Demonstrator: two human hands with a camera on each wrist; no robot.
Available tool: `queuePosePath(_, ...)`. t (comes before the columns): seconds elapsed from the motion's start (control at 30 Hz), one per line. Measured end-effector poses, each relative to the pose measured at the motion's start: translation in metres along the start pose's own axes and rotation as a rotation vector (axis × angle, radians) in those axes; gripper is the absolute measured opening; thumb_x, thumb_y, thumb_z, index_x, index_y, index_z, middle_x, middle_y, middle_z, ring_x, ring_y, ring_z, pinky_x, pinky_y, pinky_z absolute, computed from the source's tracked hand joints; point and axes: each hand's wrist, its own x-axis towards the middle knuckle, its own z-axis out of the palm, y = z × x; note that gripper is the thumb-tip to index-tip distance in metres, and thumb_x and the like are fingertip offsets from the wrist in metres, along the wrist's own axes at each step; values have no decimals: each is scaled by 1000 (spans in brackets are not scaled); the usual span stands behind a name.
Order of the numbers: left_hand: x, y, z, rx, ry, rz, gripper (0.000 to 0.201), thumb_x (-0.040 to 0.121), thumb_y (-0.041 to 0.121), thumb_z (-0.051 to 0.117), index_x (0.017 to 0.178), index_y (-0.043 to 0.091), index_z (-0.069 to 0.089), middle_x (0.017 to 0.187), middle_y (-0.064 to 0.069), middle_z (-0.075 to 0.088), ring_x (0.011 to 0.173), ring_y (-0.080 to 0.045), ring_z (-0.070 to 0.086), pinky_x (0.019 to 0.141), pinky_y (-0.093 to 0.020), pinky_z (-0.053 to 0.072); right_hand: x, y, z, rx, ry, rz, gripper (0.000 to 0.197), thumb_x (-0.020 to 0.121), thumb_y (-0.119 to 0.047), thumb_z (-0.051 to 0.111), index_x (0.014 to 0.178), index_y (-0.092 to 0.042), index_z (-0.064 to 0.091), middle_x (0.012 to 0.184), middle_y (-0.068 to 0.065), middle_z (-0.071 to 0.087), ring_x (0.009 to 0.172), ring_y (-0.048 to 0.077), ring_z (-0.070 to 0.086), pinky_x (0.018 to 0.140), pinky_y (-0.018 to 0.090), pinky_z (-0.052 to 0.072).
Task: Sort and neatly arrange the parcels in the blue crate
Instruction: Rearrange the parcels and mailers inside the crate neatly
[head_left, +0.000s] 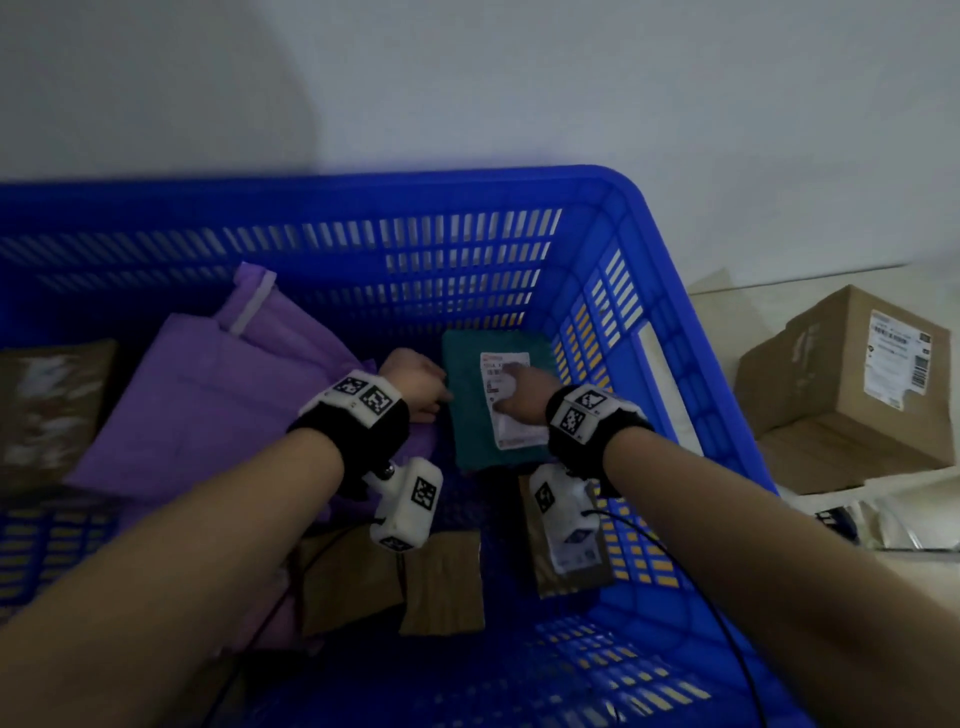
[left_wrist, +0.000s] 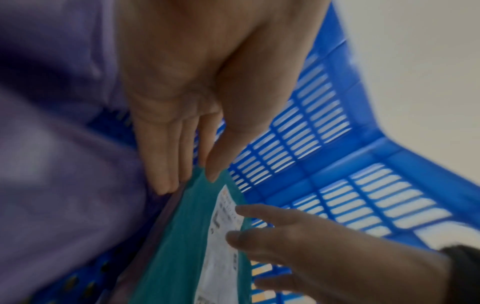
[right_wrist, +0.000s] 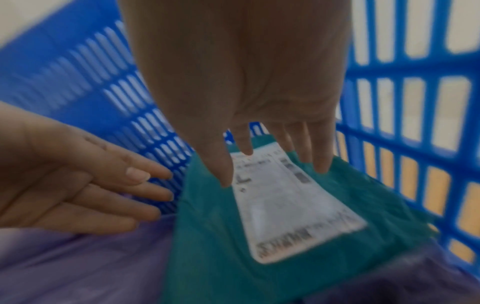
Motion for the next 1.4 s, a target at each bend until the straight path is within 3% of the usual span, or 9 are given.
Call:
queuePosePath(0.27, -52, -13, -26, 595, -194, 415, 35, 83, 7, 68, 118, 5, 64, 103, -7, 67, 85, -10, 55, 47, 1, 38, -53, -39, 5, -134, -165, -286, 50, 85, -34, 67, 129, -12, 55, 127, 12, 60, 115, 23, 56, 98, 29, 42)
queuePosePath(0.37, -71, -24, -30, 818, -290, 466, 32, 83, 14, 69, 115, 10, 66, 114, -7, 68, 90, -12, 58, 59, -8, 42, -65, -45, 22, -181, -274, -341, 46, 78, -33, 74, 117, -12, 61, 97, 7, 68, 86, 16, 59, 78, 26, 49)
queuePosePath(0.53, -93, -42, -20, 1152, -417, 534, 54, 80, 35, 72, 128, 15, 57, 126, -1, 60, 114, -19, 56, 82, -23, 40, -69, -47, 51, -376, -423, -321, 41, 77, -30, 76, 113, -17, 60, 107, 15, 68, 95, 26, 64, 91, 42, 54)
queuePosePath(0.63, -94, -54, -6, 1289, -431, 537, 71, 71, 52, 73, 129, 17, 54, 121, -3, 62, 110, -22, 58, 92, -27, 44, -68, -42, 60, -417, -444, -308, 44, 78, -27, 75, 117, -12, 60, 99, 10, 68, 88, 21, 61, 85, 34, 54)
queuePosePath(0.73, -92, -64, 6, 1447, -415, 535, 85, 62, 64, 72, 125, 13, 51, 121, -3, 59, 118, -23, 51, 112, -41, 28, -67, -36, 61, -375, -466, -264, 41, 85, -22, 68, 121, -8, 58, 78, 0, 61, 77, 18, 58, 56, 22, 48)
queuePosePath(0.83, -93, -73, 17, 1558, -413, 507, 105, 54, 75, 68, 131, 9, 40, 130, -5, 51, 128, -26, 40, 117, -48, 15, -65, -29, 56, -289, -484, -200, 35, 91, -21, 61, 121, -5, 58, 98, 10, 63, 89, 18, 60, 58, 22, 47)
queuePosePath(1.13, -93, -76, 38, 1521, -349, 547, 97, 54, 64, 76, 125, 8, 40, 119, -9, 56, 110, -28, 53, 112, -42, 25, -64, -10, 46, -52, -484, -106, 27, 95, -20, 53, 115, -3, 62, 101, 7, 65, 103, 25, 65, 91, 40, 52)
queuePosePath(1.3, -93, -48, 27, 1222, -375, 463, 90, 59, 52, 81, 127, 11, 39, 124, -4, 54, 111, -23, 54, 99, -35, 45, -68, -12, 17, 37, -450, -90, 14, 97, -15, 47, 104, -12, 59, 82, 3, 63, 85, 22, 62, 67, 28, 48)
queuePosePath(1.4, -91, -31, 10, 1046, -349, 437, 90, 62, 46, 82, 131, 9, 37, 127, -4, 52, 110, -20, 54, 93, -33, 49, -75, -17, -12, 137, -361, -100, 18, 96, -12, 50, 111, -10, 60, 88, 3, 64, 85, 20, 63, 73, 33, 52)
